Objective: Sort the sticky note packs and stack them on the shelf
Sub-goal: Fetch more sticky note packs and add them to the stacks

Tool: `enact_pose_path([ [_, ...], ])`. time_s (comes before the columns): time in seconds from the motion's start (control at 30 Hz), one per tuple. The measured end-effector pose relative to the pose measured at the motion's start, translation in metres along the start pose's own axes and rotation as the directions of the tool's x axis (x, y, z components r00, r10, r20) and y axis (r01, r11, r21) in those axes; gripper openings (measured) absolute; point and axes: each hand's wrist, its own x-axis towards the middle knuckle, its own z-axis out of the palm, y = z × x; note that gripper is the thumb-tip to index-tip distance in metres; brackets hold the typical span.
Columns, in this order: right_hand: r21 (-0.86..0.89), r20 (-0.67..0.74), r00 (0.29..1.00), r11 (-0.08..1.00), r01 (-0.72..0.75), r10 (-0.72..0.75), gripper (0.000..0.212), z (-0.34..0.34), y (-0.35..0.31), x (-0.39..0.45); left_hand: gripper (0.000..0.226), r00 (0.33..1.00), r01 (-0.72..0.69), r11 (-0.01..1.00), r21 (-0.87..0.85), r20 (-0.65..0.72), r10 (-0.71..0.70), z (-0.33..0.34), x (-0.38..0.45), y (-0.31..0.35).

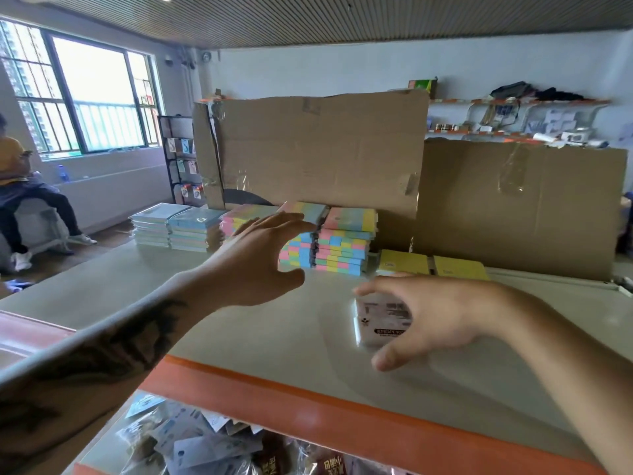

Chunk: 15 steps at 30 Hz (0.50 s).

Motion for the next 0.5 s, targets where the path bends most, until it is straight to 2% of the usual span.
enact_pose_path([
  [0.1, 0.027, 0.029, 0.999, 1.000, 0.012, -0.013, 0.084, -0.005, 0.006, -0.002, 0.062, 1.000, -0.028, 0.990, -0.135, 0.001, 0.028, 0.012, -0.026, 0.018],
  [0.2, 0.049, -0.040, 0.998, 0.998, 0.049, -0.047, 0.061, -0.004, 0.001, -0.002, 0.059, 0.996, 0.001, 0.975, -0.224, 0.086, 0.019, 0.027, -0.046, 0.035],
  [0.3, 0.075, -0.111, 0.990, 0.993, 0.095, -0.086, 0.035, 0.000, -0.002, 0.001, 0.062, 0.992, -0.008, 0.972, -0.235, 0.123, 0.038, 0.033, -0.052, 0.042],
  [0.37, 0.248, -0.156, 0.980, 0.955, 0.161, -0.124, 0.026, 0.000, -0.001, 0.004, 0.054, 0.996, 0.005, 0.956, -0.294, 0.091, 0.023, 0.033, -0.050, 0.040],
  [0.43, 0.466, -0.219, 0.966, 0.855, 0.229, -0.139, 0.031, 0.000, 0.000, 0.007, 0.034, 0.999, 0.027, 0.930, -0.367, 0.054, -0.008, 0.033, -0.048, 0.036],
  [0.5, 0.597, -0.260, 0.959, 0.761, 0.252, -0.113, 0.039, 0.000, -0.001, 0.009, 0.018, 0.999, 0.046, 0.879, -0.475, 0.046, -0.027, 0.035, -0.047, 0.034],
])
